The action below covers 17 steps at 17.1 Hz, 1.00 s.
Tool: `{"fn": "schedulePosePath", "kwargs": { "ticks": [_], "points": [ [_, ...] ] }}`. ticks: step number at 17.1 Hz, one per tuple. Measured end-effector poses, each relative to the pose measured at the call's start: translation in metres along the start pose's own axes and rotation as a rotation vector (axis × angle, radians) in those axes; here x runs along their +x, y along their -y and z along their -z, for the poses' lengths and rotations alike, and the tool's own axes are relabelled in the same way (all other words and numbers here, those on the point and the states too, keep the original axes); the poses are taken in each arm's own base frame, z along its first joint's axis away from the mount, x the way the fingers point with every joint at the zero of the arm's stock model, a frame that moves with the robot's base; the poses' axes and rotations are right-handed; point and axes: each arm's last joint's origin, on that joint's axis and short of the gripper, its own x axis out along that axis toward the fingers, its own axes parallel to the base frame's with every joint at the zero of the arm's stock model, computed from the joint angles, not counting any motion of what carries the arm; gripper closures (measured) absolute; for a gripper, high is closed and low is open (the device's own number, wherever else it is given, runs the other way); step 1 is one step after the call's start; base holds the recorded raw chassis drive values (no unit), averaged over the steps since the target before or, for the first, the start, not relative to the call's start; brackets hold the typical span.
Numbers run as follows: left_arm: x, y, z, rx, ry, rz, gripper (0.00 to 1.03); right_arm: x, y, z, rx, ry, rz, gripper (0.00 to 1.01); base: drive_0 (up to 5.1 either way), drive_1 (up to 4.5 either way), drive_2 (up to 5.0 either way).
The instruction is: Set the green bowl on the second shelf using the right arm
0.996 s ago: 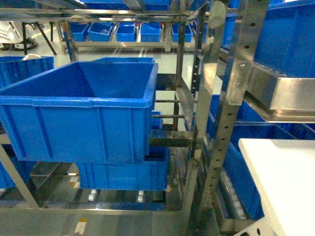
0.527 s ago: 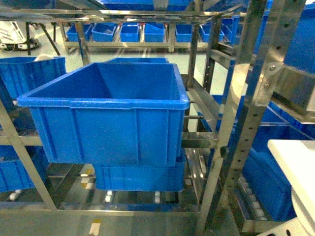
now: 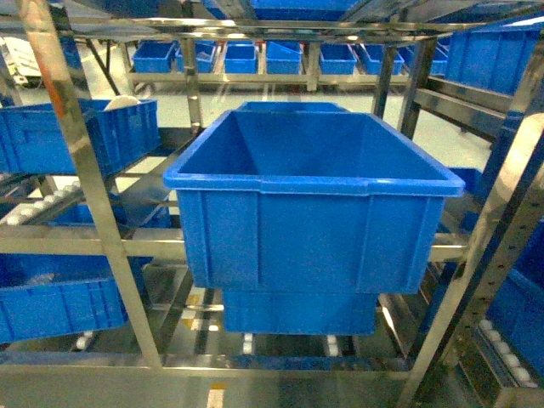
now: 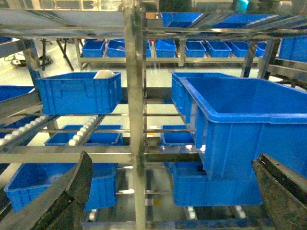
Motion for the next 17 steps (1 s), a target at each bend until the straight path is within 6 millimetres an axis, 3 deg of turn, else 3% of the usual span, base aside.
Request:
{"fn": "schedulePosePath", "kwargs": {
  "ticks": [5,17],
  "points": [
    [0.0,0.0,0.0,0.0,0.0,-0.001,0.05,0.0,0.0001,0.0003,0.001,-0.003,0.0,0.97,-4.9,2.24,2.6],
    [0.0,0.0001,0.0001,0.0,-0.001,0.001,0.05,-0.0005,0.0,0.0003,0.0,0.001,0.0,0.97,0.0,0.0,0.0]
  ]
}}
